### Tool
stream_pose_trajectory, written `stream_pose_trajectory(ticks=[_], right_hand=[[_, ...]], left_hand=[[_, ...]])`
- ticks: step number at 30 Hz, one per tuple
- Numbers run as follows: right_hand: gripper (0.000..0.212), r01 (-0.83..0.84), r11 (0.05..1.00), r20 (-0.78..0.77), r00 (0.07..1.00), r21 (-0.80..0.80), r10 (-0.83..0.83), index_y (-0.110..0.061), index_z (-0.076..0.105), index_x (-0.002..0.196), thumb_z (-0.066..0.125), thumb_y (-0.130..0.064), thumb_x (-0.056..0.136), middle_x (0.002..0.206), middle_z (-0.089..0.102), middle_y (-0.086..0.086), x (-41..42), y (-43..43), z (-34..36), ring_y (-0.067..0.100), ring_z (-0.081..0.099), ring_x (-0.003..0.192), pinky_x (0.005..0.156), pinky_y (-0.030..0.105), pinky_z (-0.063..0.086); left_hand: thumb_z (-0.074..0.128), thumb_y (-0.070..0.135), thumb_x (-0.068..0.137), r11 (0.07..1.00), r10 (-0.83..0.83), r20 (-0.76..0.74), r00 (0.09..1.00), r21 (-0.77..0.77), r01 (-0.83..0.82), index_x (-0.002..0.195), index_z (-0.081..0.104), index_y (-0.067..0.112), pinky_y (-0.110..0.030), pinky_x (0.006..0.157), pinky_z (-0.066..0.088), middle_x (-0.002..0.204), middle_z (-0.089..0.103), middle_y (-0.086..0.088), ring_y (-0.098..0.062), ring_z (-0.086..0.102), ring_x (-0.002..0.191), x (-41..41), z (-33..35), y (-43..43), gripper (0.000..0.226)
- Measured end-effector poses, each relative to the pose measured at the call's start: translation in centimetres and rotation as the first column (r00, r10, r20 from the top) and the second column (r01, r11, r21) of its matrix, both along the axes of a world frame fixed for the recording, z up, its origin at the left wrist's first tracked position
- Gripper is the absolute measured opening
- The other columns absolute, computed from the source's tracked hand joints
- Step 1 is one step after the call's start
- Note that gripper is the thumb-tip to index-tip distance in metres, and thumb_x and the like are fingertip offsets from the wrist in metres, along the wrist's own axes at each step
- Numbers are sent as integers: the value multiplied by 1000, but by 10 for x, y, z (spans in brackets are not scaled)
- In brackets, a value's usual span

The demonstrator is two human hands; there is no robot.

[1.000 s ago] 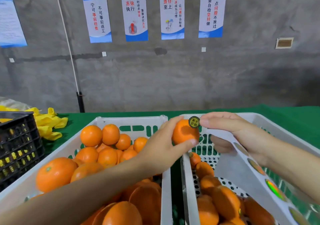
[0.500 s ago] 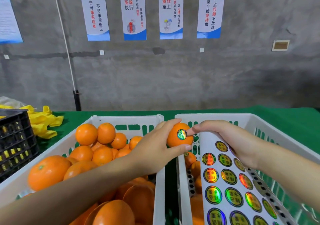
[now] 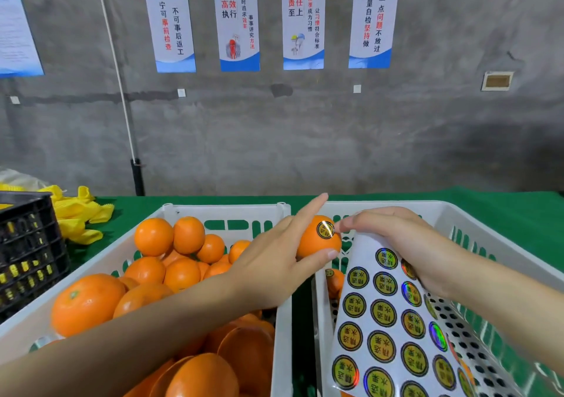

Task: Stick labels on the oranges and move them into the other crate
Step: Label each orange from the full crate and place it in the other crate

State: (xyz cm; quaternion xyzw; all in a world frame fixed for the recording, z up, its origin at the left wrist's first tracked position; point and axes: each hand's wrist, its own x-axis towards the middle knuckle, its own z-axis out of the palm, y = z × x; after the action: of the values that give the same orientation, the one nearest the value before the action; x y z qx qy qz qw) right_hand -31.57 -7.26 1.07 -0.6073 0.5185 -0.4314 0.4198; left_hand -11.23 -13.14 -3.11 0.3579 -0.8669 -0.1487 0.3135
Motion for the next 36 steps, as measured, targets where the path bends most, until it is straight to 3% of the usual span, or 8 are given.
stream_pose_trajectory(ticks=[5, 12, 17, 20, 26, 30, 34, 36], right_hand=[[16, 37, 948, -227, 967, -317, -114, -30, 66, 75, 75, -41, 82, 47, 59, -6, 6, -2, -11, 5, 48, 37, 41, 14, 36], [55, 161, 913, -259, 927, -376, -270, -38, 56, 86, 73, -78, 52, 59, 60, 4, -1, -12, -17, 10, 48, 48, 52, 29, 39], [41, 159, 907, -242, 933, -390, -267, -33, 62, 85, 63, -72, 72, 59, 66, 10, -3, -13, -15, 14, 51, 45, 53, 35, 44], [33, 228, 876, -210, 917, -424, -340, -34, 66, 80, 59, -67, 82, 77, 73, 1, -8, -14, -11, 14, 66, 66, 70, 40, 53], [42, 235, 841, -162, 922, -488, -351, -33, 72, 75, 45, -61, 91, 87, 69, -23, -8, -11, -5, -13, 58, 91, 73, 21, 38], [43, 195, 850, -190, 927, -490, -322, -33, 72, 77, 45, -64, 88, 84, 71, -10, -9, -9, -4, -7, 61, 88, 73, 23, 41], [41, 255, 768, -221, 862, -588, -455, -23, 69, 69, 54, -52, 94, 65, 69, 0, -14, -11, -4, 11, 67, 71, 70, 33, 53], [35, 273, 689, -243, 797, -671, -553, -26, 63, 69, 55, -48, 95, 47, 58, -9, -17, -12, -3, 6, 56, 47, 54, 28, 44]], left_hand=[[48, 68, 93, 995, 0, 113, 994, -95, 10, 142, -4, 70, -7, 81, 34, 145, 44, 15, -2, 48, 111, -1, 2, 2, 71], [50, 64, 94, 991, -15, 93, 996, -134, 28, 148, 16, 55, -24, 95, 47, 143, 43, 17, -4, 49, 119, 0, 2, 4, 64], [55, 67, 89, 994, 4, 111, 994, -108, 8, 149, 16, 52, -22, 96, 47, 146, 42, 19, -3, 50, 121, -2, 4, 5, 73], [60, 70, 84, 991, -10, 126, 992, -128, 27, 147, 20, 52, -28, 99, 50, 143, 46, 20, -4, 52, 121, -4, 5, 10, 76], [75, 70, 70, 988, -79, -51, 996, 132, 85, 131, 34, 65, -31, 93, 57, 125, 57, 28, 0, 65, 104, -7, -2, 15, 73], [81, 61, 71, 926, -187, -126, 974, 308, 218, 131, 39, 63, -32, 94, 57, 127, 59, 25, 0, 66, 107, -11, -2, 17, 74], [74, 64, 76, 947, -247, 127, 961, 242, 212, 128, 41, 60, -20, 93, 51, 119, 52, 36, 11, 53, 111, -12, 7, 21, 61], [67, 63, 83, 968, -252, 301, 920, 98, 233, 127, 48, 54, -15, 87, 42, 110, 51, 38, 11, 45, 110, -13, 13, 23, 49]])
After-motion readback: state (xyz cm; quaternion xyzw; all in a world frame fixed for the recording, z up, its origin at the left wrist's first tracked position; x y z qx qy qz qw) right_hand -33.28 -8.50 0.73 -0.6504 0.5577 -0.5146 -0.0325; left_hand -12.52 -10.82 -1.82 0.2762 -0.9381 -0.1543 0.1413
